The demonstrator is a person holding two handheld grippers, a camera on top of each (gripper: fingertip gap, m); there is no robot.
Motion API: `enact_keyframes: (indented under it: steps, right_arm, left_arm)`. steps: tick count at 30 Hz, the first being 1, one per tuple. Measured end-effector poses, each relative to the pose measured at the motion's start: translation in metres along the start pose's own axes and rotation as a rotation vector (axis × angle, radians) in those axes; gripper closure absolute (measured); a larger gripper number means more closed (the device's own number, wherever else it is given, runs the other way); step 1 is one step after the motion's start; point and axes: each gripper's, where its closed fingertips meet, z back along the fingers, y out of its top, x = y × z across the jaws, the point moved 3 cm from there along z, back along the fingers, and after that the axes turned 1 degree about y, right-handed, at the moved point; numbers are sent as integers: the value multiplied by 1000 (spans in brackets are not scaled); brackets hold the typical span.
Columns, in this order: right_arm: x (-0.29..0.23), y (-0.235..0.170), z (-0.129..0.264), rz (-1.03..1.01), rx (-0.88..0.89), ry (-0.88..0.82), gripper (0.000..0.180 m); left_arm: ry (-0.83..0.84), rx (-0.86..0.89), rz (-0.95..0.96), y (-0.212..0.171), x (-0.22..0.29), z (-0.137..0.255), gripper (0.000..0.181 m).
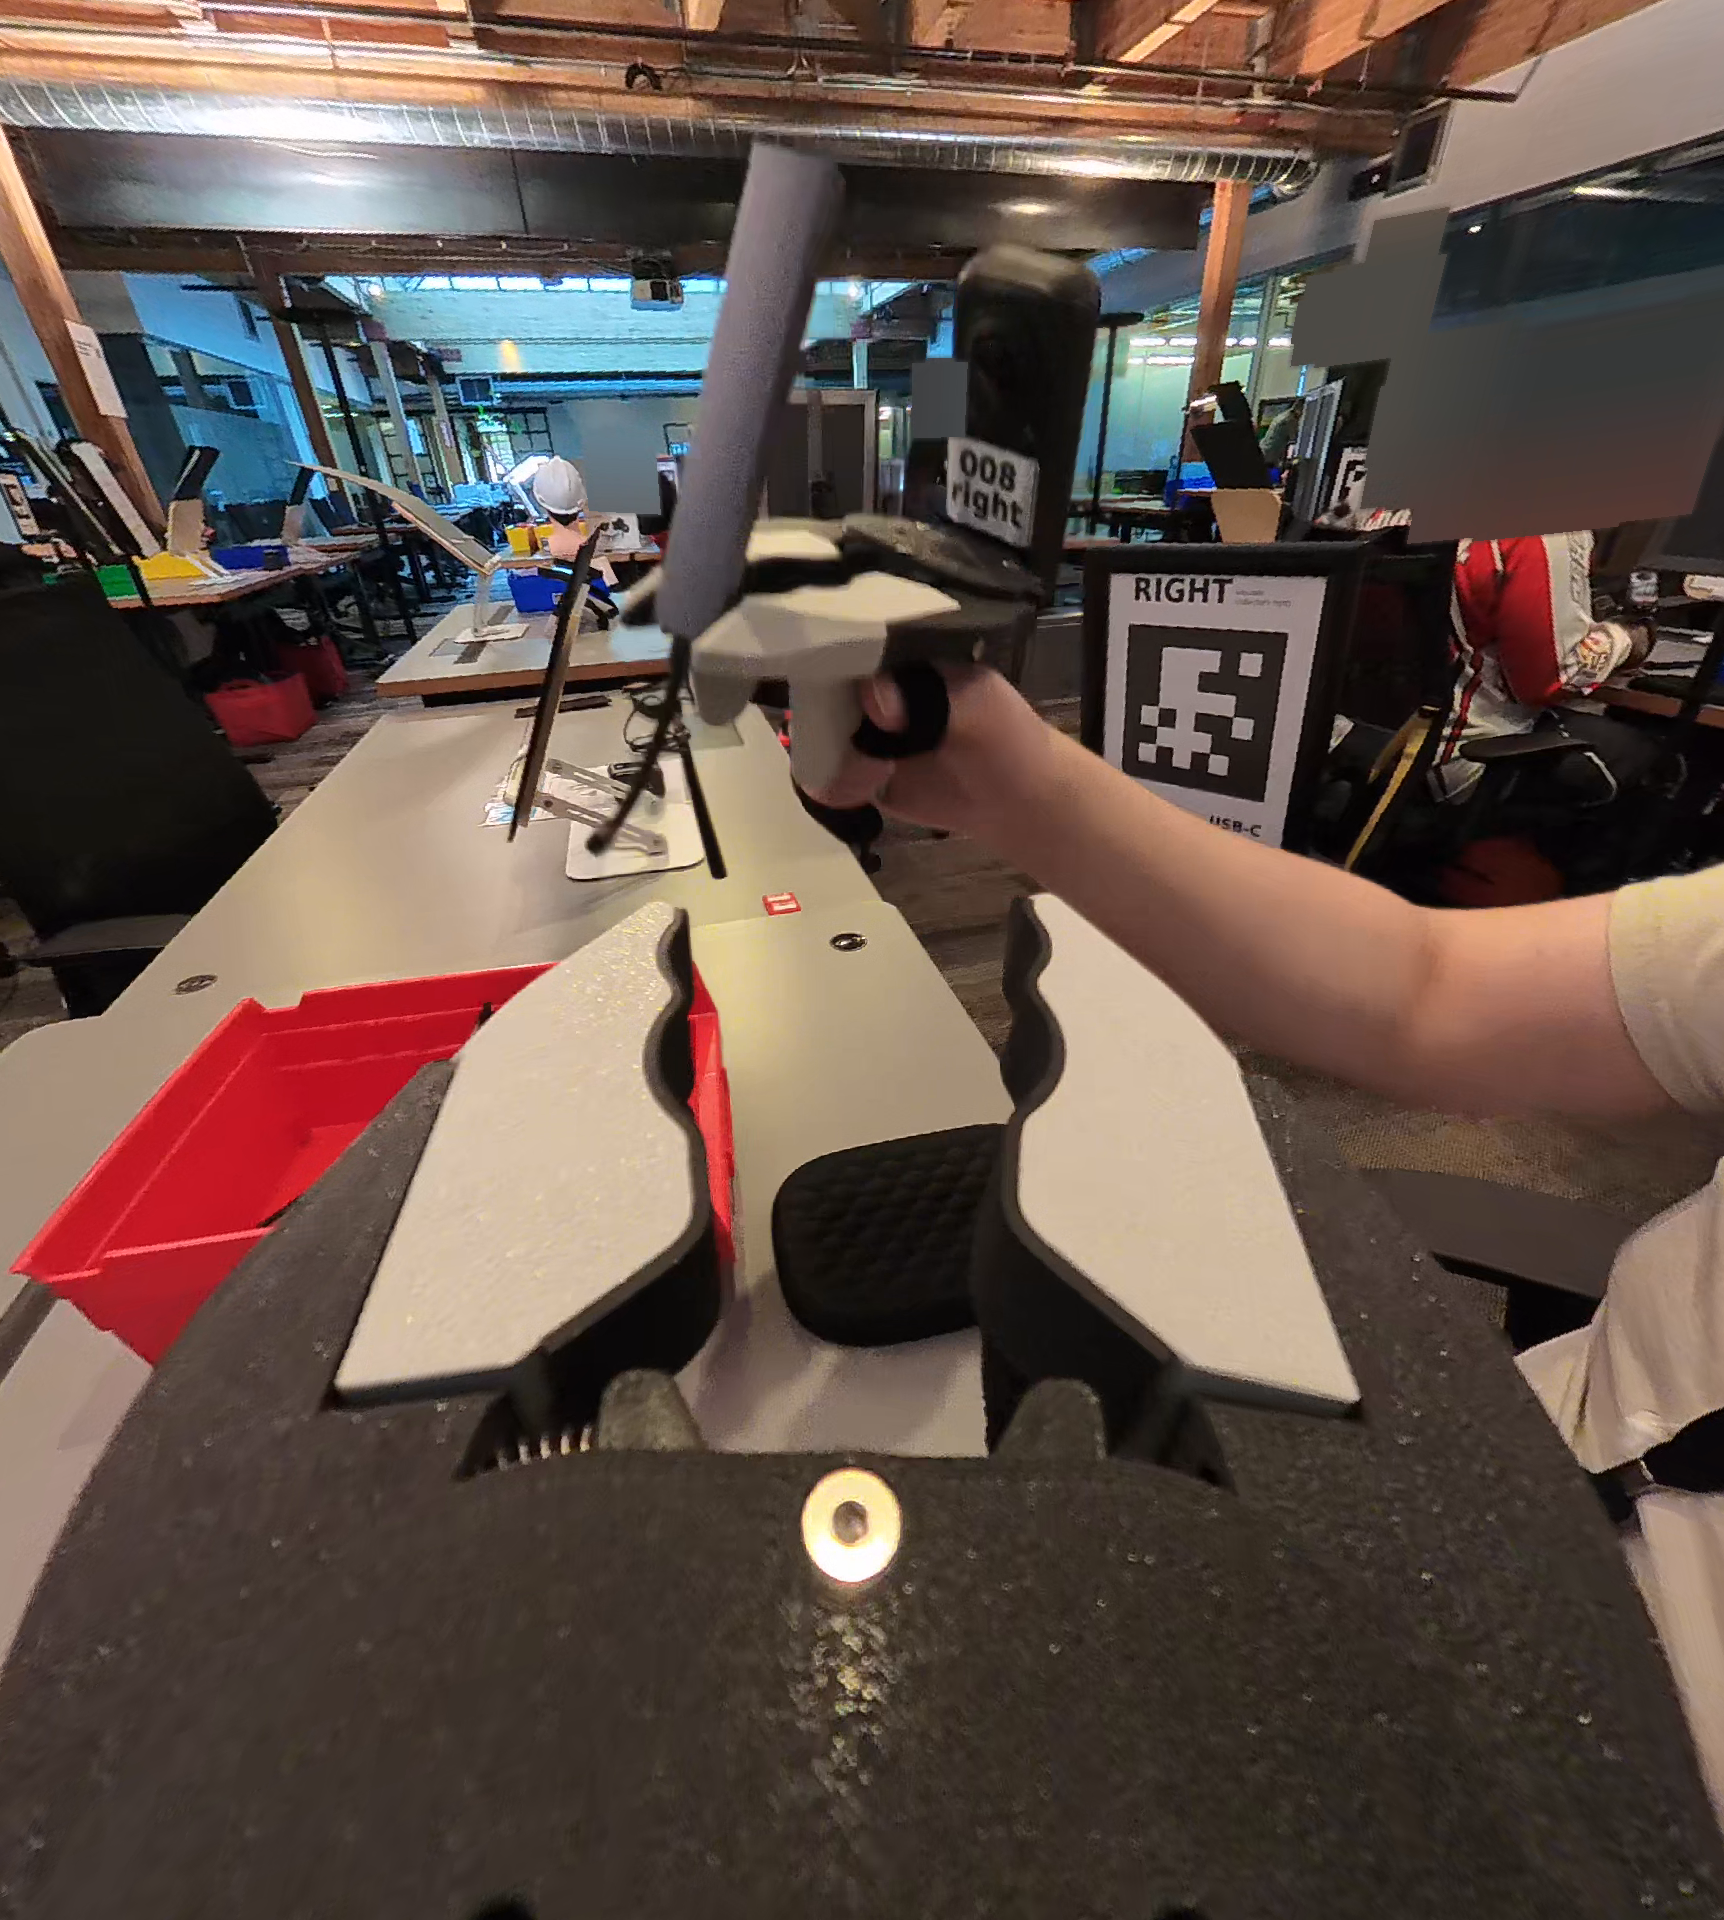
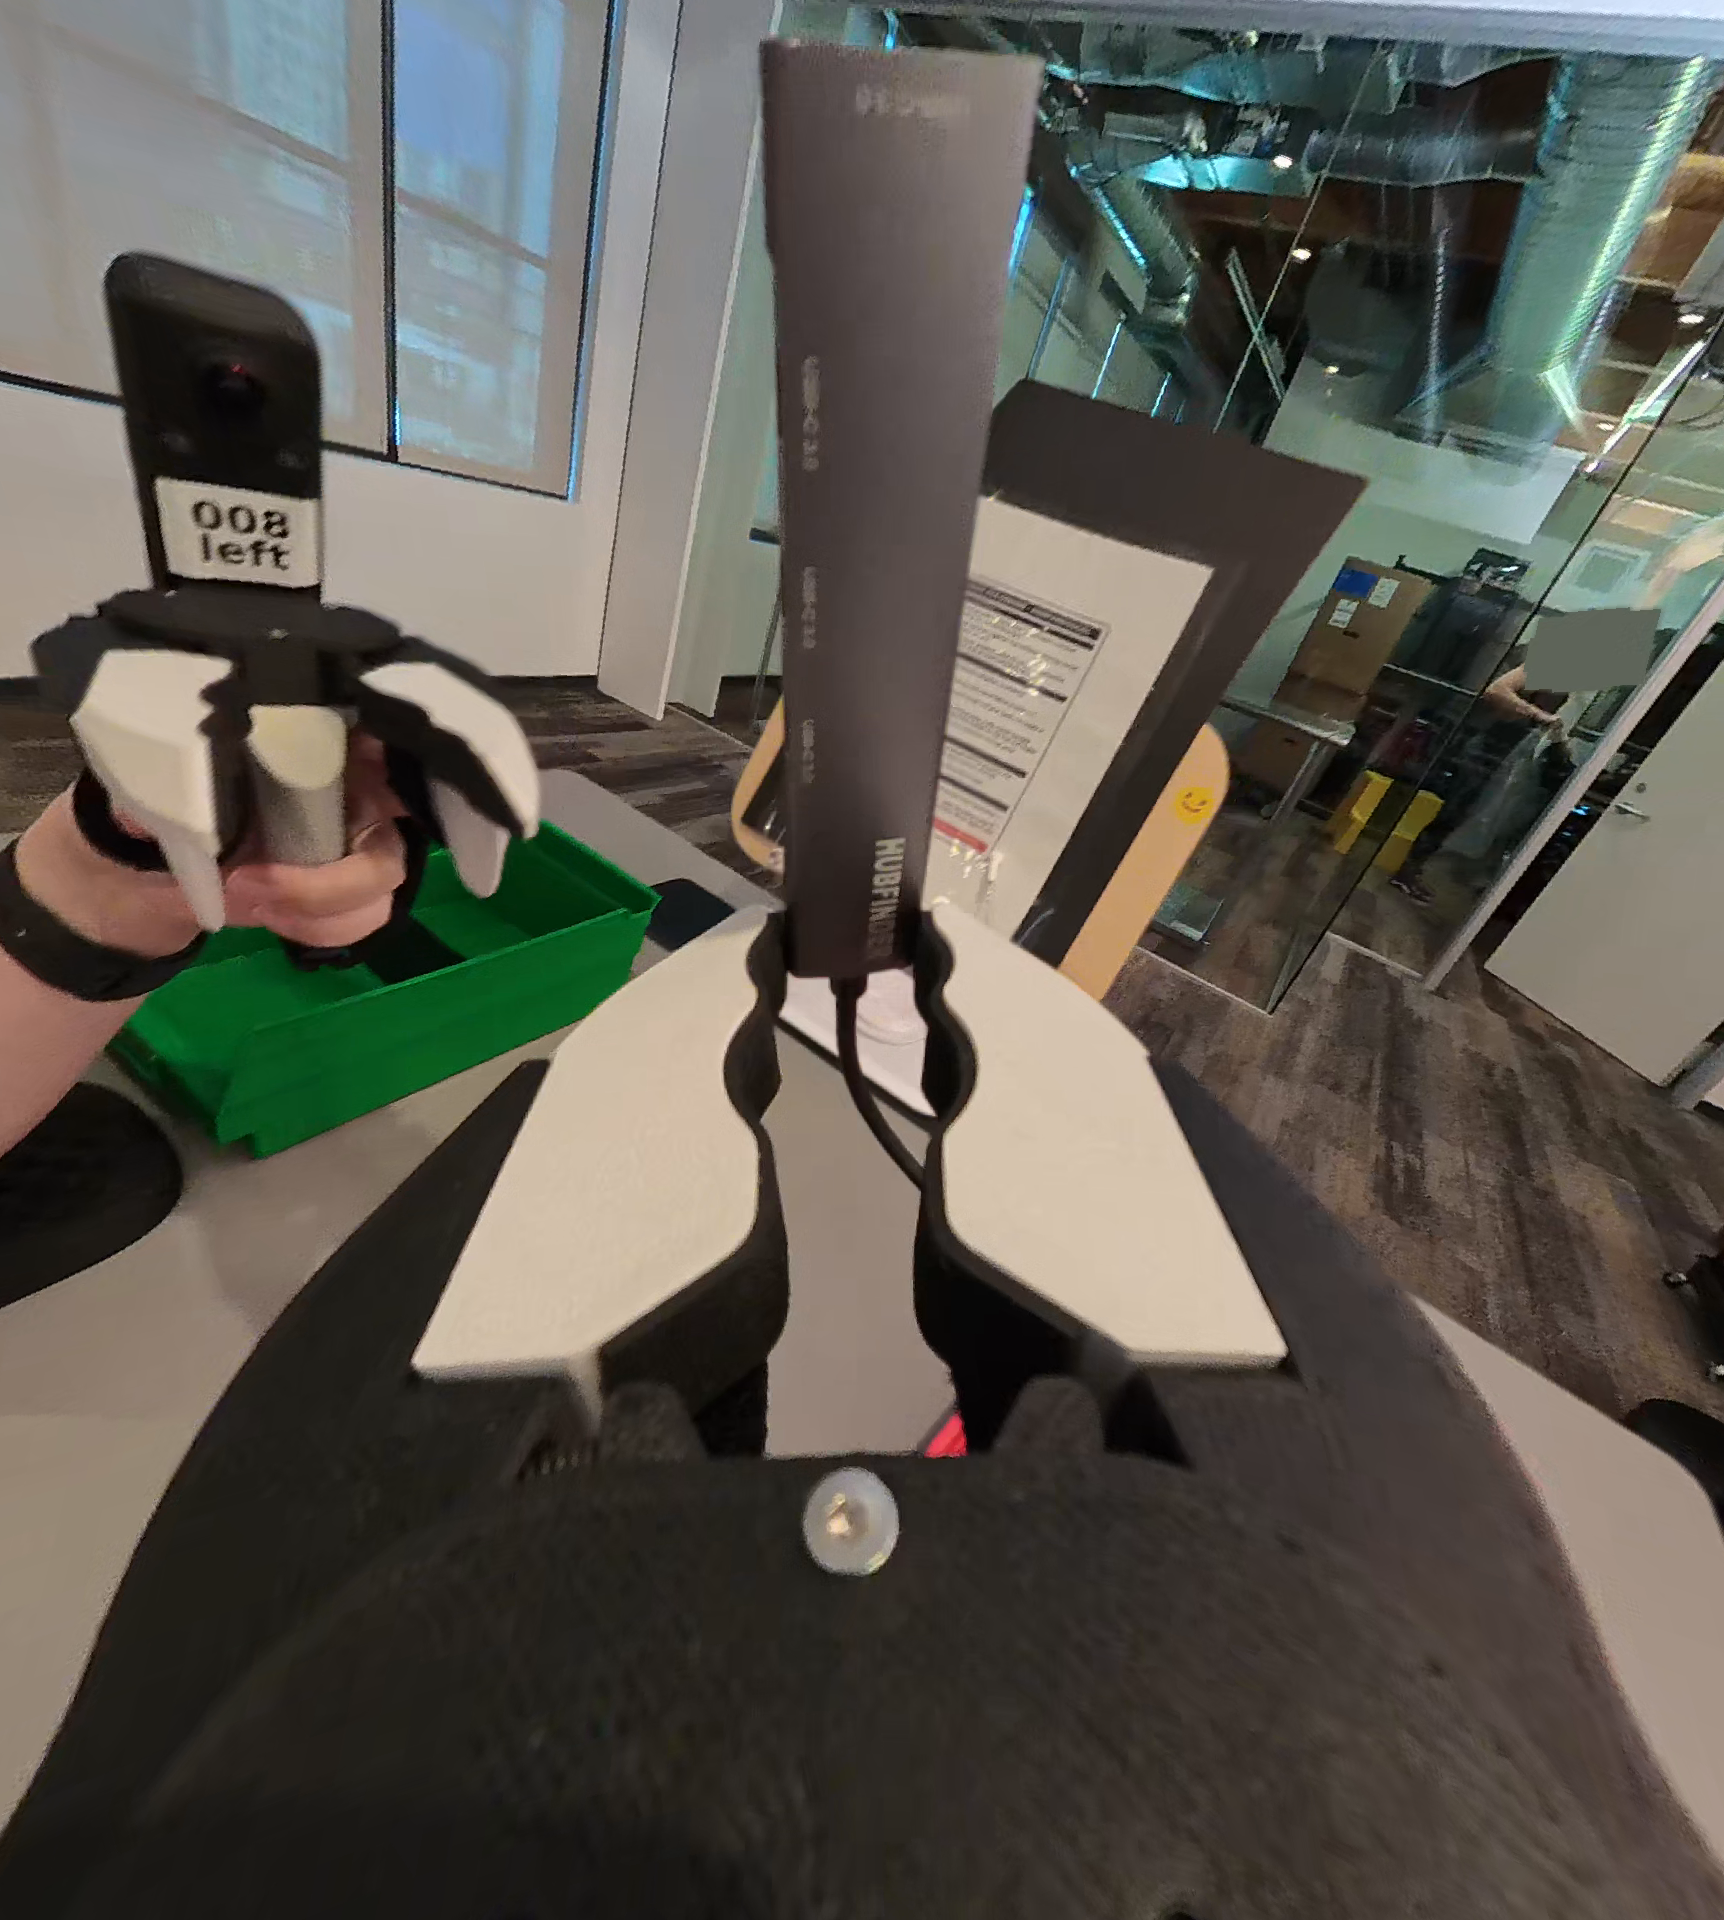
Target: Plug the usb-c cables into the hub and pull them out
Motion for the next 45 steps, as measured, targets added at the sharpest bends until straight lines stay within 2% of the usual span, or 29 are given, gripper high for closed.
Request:
enact_keyframes:
  steps: [4,8,13,17,22,28,45]
  right_arm:
    - [31,12,-1,7,3,-24,156]
    - [65,7,-1,55,-69,-51,156]
    - [102,-13,-2,49,-120,-33,156]
    - [126,-43,-11,-52,-138,-15,156]
    - [134,-75,-25,-173,-96,39,156]
    - [141,-93,-45,-273,-74,51,156]
    - [173,-128,-71,-258,-259,102,156]
  left_arm:
    - [23,-15,3,-1,-5,2,123]
    - [40,-31,12,-1,-8,3,121]
    - [67,-31,-8,4,-6,11,122]
    - [89,-24,-5,6,-11,16,122]
    - [124,-26,38,3,-23,20,124]
    - [108,-21,80,3,-21,20,126]
    - [172,-36,29,6,-25,26,127]
